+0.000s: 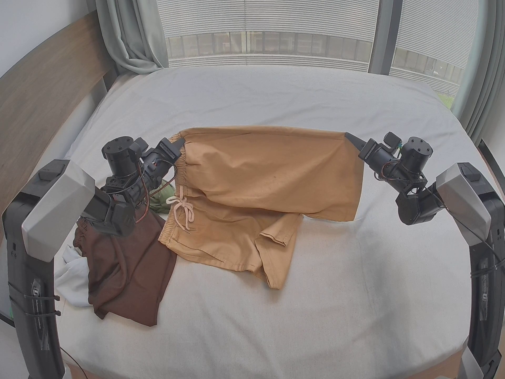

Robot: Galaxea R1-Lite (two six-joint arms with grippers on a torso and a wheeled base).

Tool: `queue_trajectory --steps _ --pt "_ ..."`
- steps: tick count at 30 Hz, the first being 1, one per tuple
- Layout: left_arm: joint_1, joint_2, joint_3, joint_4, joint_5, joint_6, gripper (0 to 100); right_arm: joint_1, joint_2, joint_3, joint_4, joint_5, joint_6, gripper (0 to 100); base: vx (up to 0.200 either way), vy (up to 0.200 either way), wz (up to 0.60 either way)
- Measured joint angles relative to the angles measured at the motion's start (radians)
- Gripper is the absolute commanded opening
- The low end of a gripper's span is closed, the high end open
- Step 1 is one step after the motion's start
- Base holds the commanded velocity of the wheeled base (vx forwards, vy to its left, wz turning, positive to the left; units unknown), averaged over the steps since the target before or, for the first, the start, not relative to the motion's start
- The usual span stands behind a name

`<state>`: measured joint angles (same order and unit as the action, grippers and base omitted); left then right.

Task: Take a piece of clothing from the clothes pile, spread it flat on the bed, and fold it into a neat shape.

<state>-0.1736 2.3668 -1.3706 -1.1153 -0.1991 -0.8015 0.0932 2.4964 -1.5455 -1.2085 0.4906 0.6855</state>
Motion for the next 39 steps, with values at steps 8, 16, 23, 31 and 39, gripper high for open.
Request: queue_trajectory --steps 8,16,23,31,39 --pt "0.005 0.028 -0.071 0.041 0.001 0.0 100 0.0 0.045 -0.078 0.023 -0.004 0.0 100 0.0 0.0 0.0" --pt "0.018 0.069 -0.21 0.188 0.002 -0.024 100 -0.018 0.083 -0.179 0.072 -0.041 -0.004 100 0.0 0.0 0.0" --pt "0.026 0.085 -0.26 0.239 0.033 -0.054 100 -0.036 0.082 -0.131 0.067 -0.069 -0.051 100 0.0 0.0 0.0" --pt "0.029 0.077 -0.234 0.254 0.066 -0.055 100 -0.031 0.038 0.074 -0.023 -0.078 -0.069 100 0.0 0.0 0.0" --pt "0.023 -0.019 -0.018 0.237 0.033 -0.038 100 0.015 -0.046 0.306 -0.071 -0.079 -0.075 100 0.0 0.0 0.0"
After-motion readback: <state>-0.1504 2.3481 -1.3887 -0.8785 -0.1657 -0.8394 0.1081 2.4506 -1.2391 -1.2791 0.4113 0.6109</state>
